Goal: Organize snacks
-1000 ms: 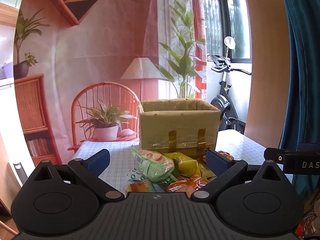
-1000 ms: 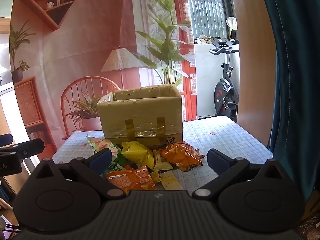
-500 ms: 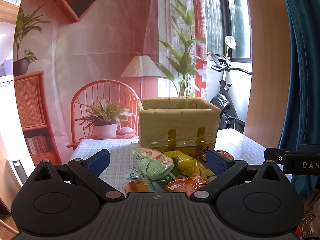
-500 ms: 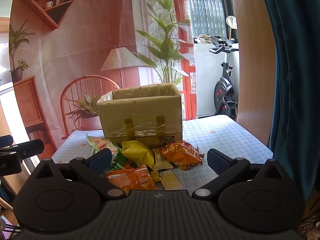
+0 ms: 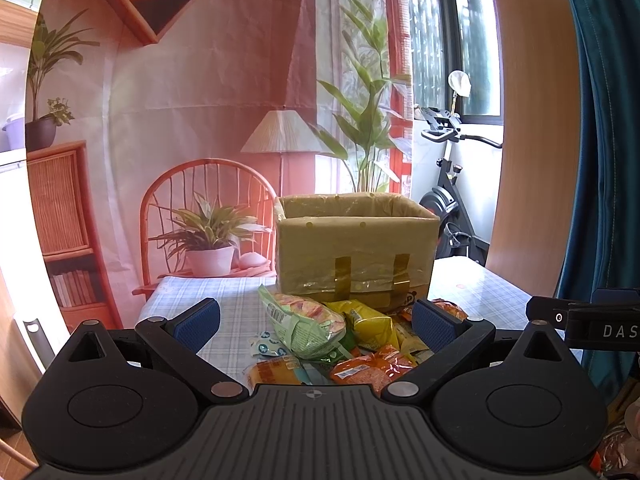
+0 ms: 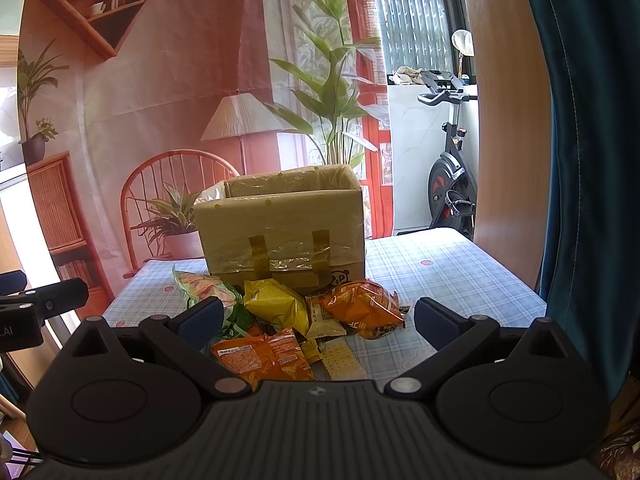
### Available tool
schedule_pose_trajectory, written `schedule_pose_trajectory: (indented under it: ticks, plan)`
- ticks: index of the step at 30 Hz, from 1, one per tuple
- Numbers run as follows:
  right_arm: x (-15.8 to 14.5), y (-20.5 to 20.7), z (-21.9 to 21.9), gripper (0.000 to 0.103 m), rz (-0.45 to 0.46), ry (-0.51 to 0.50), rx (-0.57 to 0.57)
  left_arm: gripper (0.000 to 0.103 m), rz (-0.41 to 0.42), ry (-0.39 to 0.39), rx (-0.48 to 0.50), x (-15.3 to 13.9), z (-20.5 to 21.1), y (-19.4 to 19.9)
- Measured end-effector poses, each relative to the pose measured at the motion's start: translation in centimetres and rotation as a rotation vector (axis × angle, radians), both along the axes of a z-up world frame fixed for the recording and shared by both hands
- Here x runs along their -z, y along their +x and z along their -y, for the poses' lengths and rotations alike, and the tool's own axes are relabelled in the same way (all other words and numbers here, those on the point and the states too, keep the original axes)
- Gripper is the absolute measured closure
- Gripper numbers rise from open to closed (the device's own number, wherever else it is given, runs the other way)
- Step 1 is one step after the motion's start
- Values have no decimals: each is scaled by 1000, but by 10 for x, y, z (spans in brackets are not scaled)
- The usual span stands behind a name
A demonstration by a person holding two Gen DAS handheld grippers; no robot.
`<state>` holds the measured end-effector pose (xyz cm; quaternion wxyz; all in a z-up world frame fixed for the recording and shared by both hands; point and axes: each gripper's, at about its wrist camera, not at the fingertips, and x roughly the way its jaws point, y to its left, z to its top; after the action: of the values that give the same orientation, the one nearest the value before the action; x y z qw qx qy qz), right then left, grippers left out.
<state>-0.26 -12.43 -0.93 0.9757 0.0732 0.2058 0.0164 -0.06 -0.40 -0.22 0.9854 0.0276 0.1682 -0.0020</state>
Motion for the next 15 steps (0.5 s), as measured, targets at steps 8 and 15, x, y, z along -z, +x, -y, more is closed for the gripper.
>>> schedule_pose_trajectory:
  ticks: [8, 15]
  plan:
    - [-1, -1, 0, 0, -1, 1, 0, 0, -3, 0, 2, 2, 1, 2]
    - [2, 2, 1, 0, -2, 1, 0, 0, -4, -1, 3, 3, 1, 2]
